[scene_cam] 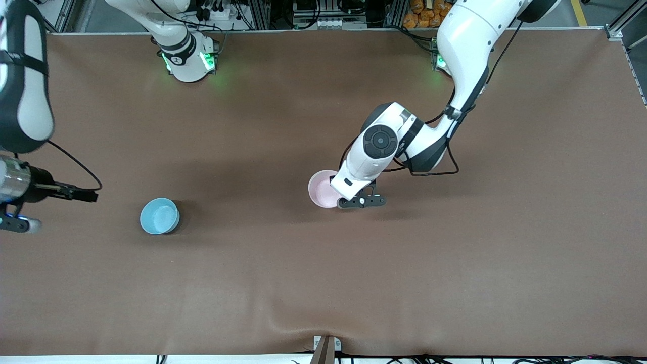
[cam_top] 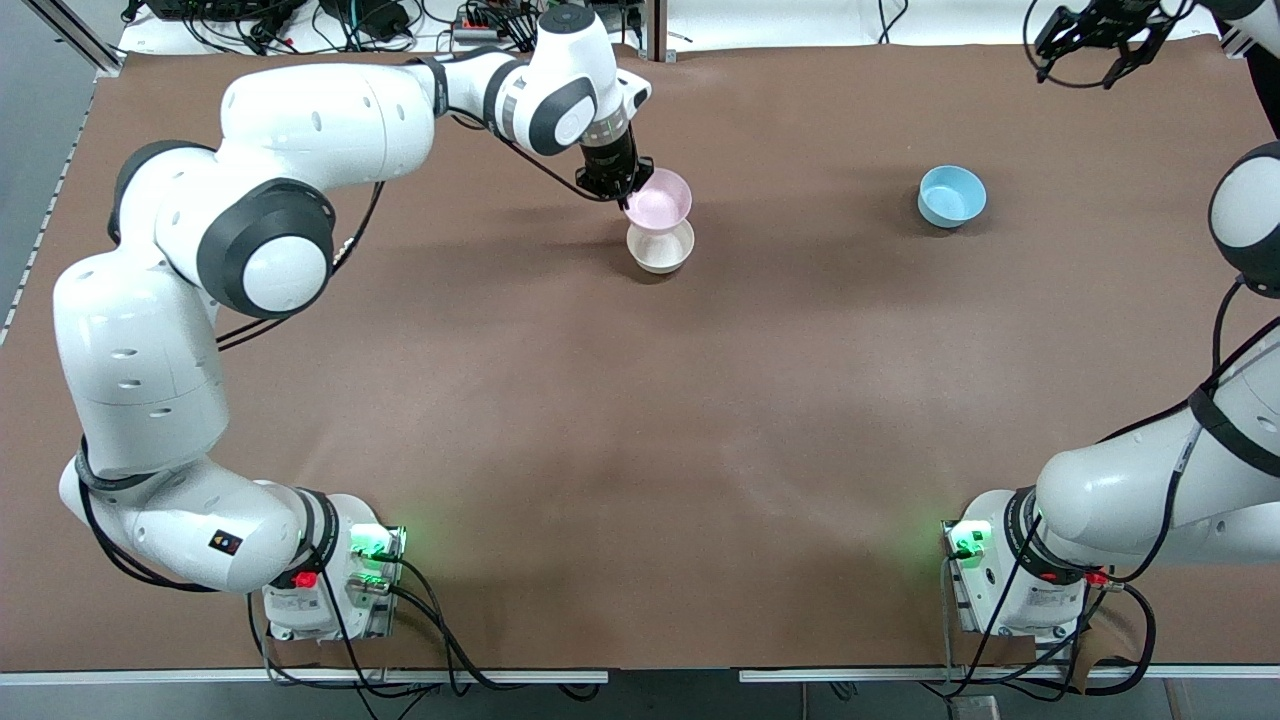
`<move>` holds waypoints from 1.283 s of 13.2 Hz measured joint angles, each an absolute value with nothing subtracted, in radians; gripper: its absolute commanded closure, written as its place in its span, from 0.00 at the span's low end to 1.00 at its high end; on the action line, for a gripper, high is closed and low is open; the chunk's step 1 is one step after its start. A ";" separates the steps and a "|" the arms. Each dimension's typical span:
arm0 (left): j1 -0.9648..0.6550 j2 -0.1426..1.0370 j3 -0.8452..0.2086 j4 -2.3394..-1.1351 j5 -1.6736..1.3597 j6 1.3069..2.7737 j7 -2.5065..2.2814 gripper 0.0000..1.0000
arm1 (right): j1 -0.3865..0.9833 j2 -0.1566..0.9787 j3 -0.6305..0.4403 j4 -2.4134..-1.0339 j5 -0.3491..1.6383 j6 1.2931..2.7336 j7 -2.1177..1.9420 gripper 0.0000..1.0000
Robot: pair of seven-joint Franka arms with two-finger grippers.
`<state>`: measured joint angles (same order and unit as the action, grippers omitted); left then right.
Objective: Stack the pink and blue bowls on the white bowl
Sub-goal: 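Carry the pink bowl with the left gripper onto the white bowl, then release the pink bowl while the right gripper reaches the blue bowl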
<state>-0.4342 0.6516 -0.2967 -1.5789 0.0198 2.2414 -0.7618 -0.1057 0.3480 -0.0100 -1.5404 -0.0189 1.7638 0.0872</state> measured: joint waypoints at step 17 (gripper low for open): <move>-0.476 0.673 -0.297 -1.590 -0.017 2.236 -0.873 0.00 | -0.114 0.556 -0.009 -1.828 0.050 2.210 0.093 0.02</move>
<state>-0.4760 0.6725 -0.2970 -1.5896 -0.0170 2.2356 -0.8726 -0.1139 0.5564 -0.0091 -1.8284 0.0502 2.2102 0.0931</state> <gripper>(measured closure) 0.604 0.000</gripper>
